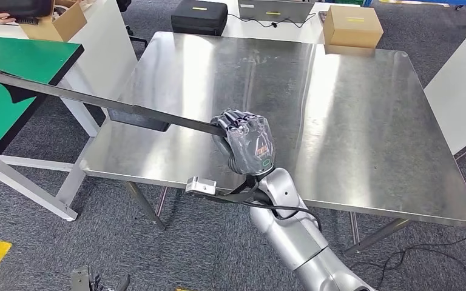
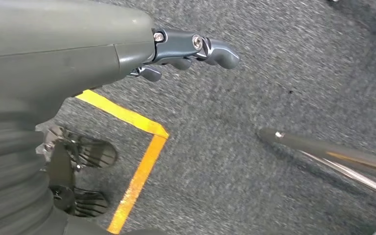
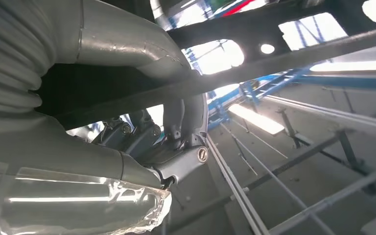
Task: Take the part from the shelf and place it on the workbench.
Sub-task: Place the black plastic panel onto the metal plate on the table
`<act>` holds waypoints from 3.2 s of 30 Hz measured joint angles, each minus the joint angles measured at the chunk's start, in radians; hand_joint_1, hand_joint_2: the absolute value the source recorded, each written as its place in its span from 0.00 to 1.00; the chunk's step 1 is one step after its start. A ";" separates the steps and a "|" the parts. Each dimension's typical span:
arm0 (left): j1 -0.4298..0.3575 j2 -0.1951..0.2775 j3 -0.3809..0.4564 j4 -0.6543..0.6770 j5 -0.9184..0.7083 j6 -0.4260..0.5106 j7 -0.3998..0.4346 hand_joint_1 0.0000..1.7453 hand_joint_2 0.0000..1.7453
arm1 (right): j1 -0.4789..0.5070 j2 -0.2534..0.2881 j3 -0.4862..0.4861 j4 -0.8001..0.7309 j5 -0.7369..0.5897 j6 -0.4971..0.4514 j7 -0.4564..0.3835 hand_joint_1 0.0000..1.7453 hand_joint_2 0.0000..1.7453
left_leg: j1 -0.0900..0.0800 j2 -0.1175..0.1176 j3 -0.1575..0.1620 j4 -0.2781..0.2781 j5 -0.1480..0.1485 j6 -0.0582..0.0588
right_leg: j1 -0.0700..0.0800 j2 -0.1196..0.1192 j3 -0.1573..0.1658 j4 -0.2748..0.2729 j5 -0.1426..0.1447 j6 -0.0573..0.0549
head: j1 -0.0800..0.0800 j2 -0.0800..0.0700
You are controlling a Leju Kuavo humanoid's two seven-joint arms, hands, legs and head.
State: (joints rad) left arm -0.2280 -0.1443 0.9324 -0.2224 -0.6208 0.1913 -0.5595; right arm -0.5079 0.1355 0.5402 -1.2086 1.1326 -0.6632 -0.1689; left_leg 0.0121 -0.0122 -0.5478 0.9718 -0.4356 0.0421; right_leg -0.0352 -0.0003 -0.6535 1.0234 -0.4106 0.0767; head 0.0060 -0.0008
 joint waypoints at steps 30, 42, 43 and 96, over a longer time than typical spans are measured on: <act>0.015 0.035 -0.016 0.000 0.011 -0.069 -0.027 0.00 1.00 | -0.249 -0.039 -0.062 0.558 0.308 0.058 0.314 1.00 1.00 | -0.013 -0.002 -0.060 0.001 0.053 0.015 | 0.017 0.002 0.020 0.033 -0.040 -0.037 | -0.001 0.000; 0.044 0.052 -0.016 -0.001 0.002 -0.089 -0.011 0.00 1.00 | -0.341 -0.162 -0.167 0.780 0.404 0.166 0.513 1.00 1.00 | 0.010 0.008 -0.204 0.307 -0.085 -0.046 | 0.003 -0.001 0.083 -0.058 -0.007 -0.082 | -0.018 0.000; 0.047 0.054 -0.016 -0.001 0.002 -0.091 -0.011 0.00 1.00 | -0.343 -0.172 -0.174 0.787 0.405 0.168 0.517 1.00 1.00 | 0.014 0.008 -0.187 0.270 -0.059 -0.047 | 0.001 -0.001 0.085 -0.058 -0.008 -0.080 | -0.017 0.000; 0.067 0.063 -0.024 -0.001 0.019 -0.035 -0.008 0.00 0.00 | -0.319 -0.250 -0.099 0.857 0.418 0.082 0.635 0.00 0.00 | -0.027 -0.005 -0.061 0.031 0.025 0.013 | 0.010 0.009 0.080 -0.071 -0.001 -0.025 | -0.002 0.000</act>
State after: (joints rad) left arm -0.1609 -0.0813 0.9086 -0.2235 -0.6022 0.1558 -0.5671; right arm -0.8270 -0.1142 0.4413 -0.3512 1.5511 -0.5816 0.4665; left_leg -0.0145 -0.0168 -0.6086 1.0023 -0.4109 0.0547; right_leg -0.0252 0.0084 -0.5736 0.9525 -0.4114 0.0514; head 0.0036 -0.0008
